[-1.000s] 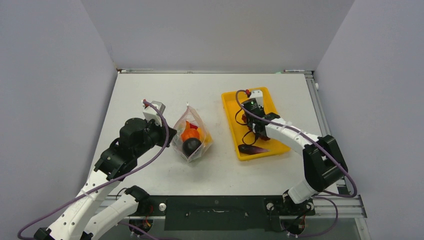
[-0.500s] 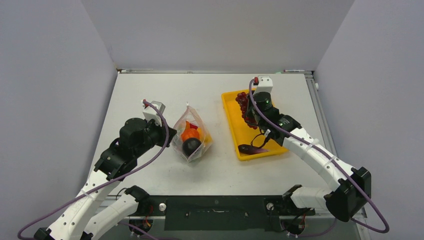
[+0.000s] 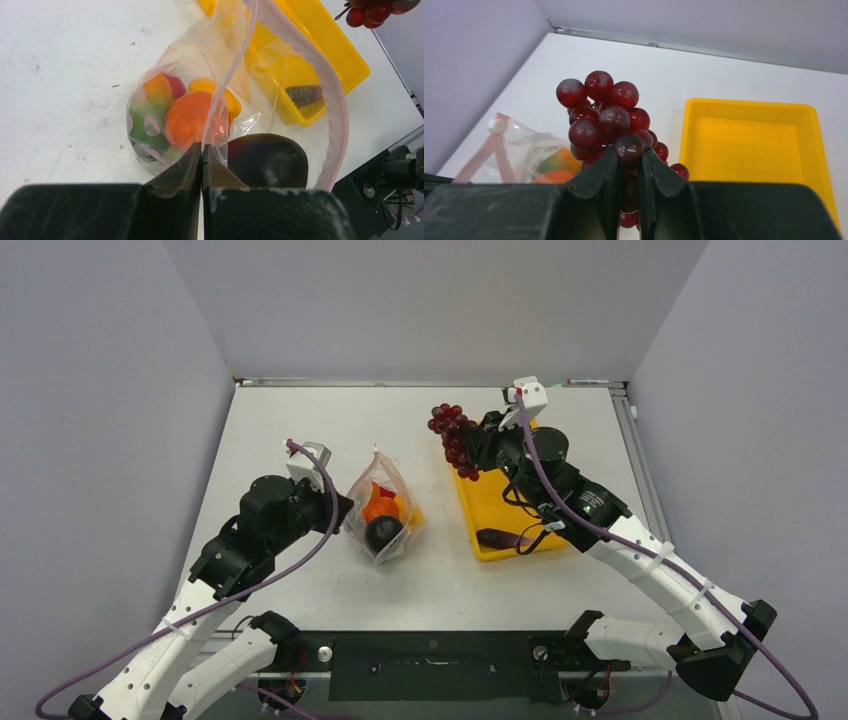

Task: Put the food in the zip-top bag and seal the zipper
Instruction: Place the fake fruit in the zipper food storage bag.

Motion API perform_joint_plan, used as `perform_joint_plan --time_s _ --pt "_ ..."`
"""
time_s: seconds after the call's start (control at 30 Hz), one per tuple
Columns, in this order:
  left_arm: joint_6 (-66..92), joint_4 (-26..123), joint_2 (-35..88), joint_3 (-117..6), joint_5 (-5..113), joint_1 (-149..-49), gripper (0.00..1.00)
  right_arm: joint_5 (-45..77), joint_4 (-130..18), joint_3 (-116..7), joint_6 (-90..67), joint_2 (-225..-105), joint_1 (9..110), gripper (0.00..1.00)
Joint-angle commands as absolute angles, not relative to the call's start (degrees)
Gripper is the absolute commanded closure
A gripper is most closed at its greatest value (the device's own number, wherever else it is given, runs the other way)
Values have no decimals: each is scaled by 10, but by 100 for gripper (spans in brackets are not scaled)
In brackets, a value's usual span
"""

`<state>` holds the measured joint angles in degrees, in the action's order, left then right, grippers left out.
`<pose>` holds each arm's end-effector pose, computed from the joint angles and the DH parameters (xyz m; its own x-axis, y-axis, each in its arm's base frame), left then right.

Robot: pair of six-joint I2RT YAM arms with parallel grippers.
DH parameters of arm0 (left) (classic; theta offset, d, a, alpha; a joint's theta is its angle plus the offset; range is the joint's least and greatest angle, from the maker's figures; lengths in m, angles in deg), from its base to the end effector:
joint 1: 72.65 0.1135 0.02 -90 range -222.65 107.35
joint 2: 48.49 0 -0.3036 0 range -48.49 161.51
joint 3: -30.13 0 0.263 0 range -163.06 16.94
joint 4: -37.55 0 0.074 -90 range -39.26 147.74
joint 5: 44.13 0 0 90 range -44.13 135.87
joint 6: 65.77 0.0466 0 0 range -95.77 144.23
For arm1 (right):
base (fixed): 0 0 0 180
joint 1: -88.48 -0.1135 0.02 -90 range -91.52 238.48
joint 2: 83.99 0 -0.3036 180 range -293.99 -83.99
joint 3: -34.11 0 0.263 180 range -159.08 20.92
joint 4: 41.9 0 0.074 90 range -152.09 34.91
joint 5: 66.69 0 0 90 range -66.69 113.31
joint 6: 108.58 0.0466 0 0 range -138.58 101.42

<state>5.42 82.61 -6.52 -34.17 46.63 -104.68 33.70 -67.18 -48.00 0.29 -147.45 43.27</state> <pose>0.1258 -0.0794 0.3699 -0.4844 -0.0772 -0.8714 0.4062 0.8624 -0.3022 0.1839 0.1733 0.4554 -0.2619 0.1877 -0.9467 -0.5148 0.8025 0.3016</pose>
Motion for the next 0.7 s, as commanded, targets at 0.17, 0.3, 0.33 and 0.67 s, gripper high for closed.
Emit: perform_joint_plan --time_s 0.17,0.3,0.33,0.67 --pt "57 808 -67 -347 467 -1042 100 191 -513 -502 33 -1459 410 95" --pt "57 809 -67 -347 466 -1042 100 160 -466 -493 48 -1460 395 95" --pt "57 809 -68 -347 466 -1042 100 155 -458 -493 52 -1460 391 95" --pt "57 808 -72 -347 467 -1042 100 164 -425 -504 52 -1499 321 95"
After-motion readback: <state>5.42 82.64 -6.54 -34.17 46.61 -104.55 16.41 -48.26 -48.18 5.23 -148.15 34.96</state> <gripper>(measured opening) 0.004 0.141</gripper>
